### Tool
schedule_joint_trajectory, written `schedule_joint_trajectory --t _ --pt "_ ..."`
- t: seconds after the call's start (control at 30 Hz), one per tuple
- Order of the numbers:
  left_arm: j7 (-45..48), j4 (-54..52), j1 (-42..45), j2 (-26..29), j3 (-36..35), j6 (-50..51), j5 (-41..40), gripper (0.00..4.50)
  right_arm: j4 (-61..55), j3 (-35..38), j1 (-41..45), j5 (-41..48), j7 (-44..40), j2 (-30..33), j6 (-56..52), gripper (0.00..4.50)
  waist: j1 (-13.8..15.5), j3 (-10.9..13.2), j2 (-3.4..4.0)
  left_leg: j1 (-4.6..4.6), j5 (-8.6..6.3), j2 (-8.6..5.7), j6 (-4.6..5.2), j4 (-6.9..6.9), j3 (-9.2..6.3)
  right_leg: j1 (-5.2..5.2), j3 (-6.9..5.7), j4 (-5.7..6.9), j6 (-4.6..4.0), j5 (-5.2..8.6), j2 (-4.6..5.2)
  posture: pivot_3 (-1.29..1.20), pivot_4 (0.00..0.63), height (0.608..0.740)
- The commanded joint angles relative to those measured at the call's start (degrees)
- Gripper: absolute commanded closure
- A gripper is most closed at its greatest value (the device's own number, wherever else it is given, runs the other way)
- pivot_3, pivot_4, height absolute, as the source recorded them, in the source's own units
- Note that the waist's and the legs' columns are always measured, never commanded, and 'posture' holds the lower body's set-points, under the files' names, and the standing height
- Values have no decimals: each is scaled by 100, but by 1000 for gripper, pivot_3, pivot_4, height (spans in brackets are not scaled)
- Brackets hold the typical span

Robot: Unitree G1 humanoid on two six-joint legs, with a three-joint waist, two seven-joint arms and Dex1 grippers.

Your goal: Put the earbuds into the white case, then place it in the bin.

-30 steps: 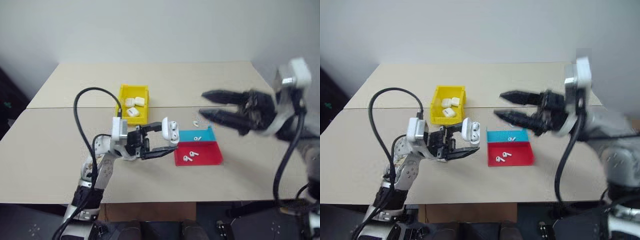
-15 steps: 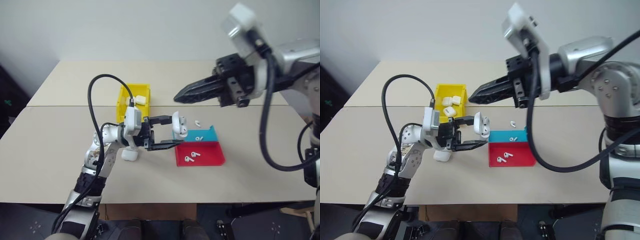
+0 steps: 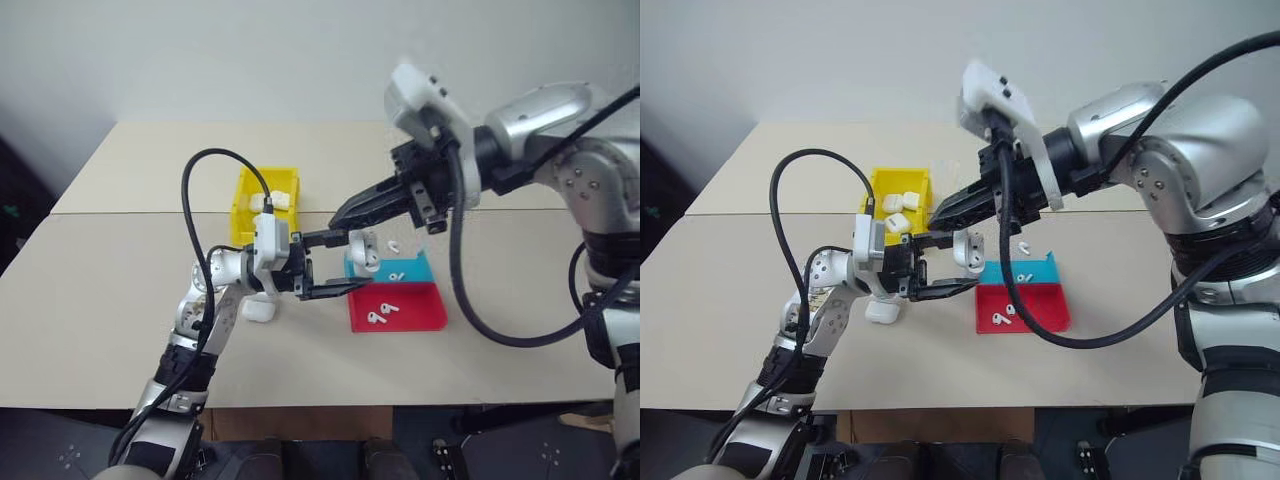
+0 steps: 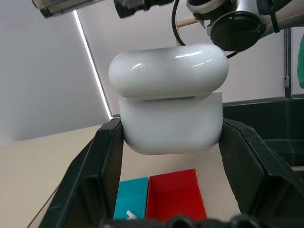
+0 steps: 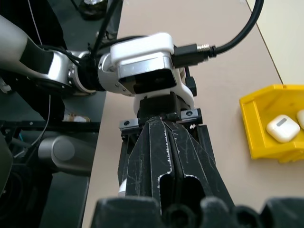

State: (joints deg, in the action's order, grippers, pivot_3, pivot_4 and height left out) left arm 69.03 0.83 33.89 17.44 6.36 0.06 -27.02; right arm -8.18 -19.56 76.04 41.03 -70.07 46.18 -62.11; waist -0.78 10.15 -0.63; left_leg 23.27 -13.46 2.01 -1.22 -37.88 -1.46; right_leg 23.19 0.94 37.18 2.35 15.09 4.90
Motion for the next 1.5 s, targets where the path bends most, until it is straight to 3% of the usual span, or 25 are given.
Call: schedule_joint_trajectory --t 0.03,0.8,1.07,1.2,1.3,1.5 --pt "-58 -142 49 -53 -73 -125 -65 1738 -246 80 56 -138 -118 9 46 4437 3 0 0 1 0 0 0 0 0 0 0 0 0 0 0 0 150 740" --pt "148 70 -12 -327 -362 -388 -377 1738 -551 631 -536 -395 -550 749 268 4437 7 0 0 -1 0 0 0 -4 -1 -2 0 3 0 -1 0 0 150 740" --pt "112 14 -203 -432 -420 -445 -473 1738 -1 1813 -372 113 10 372 50 4437 8 -1 0 -4 1 -1 0 -4 1 -3 1 7 -1 -2 0 0 150 740" --pt "96 -410 -443 -430 -542 -235 -872 1738 -324 2769 -1078 460 403 257 311 4437 21 -1 -2 0 0 0 0 -4 -1 -4 0 3 -1 -2 0 0 150 740" --pt "62 -834 -615 -324 -615 -8 -1164 1738 -912 3398 -2090 730 828 147 286 4437 56 -7 -12 0 1 1 0 -5 -2 -8 -3 1 -1 -2 1 0 150 740" --pt "-166 -1113 -779 -199 -656 94 -1159 1738 -1721 3947 -3586 1177 2048 -309 126 4437 58 -8 -8 -11 5 -5 7 -11 2 -12 3 20 1 -4 6 0 150 740"
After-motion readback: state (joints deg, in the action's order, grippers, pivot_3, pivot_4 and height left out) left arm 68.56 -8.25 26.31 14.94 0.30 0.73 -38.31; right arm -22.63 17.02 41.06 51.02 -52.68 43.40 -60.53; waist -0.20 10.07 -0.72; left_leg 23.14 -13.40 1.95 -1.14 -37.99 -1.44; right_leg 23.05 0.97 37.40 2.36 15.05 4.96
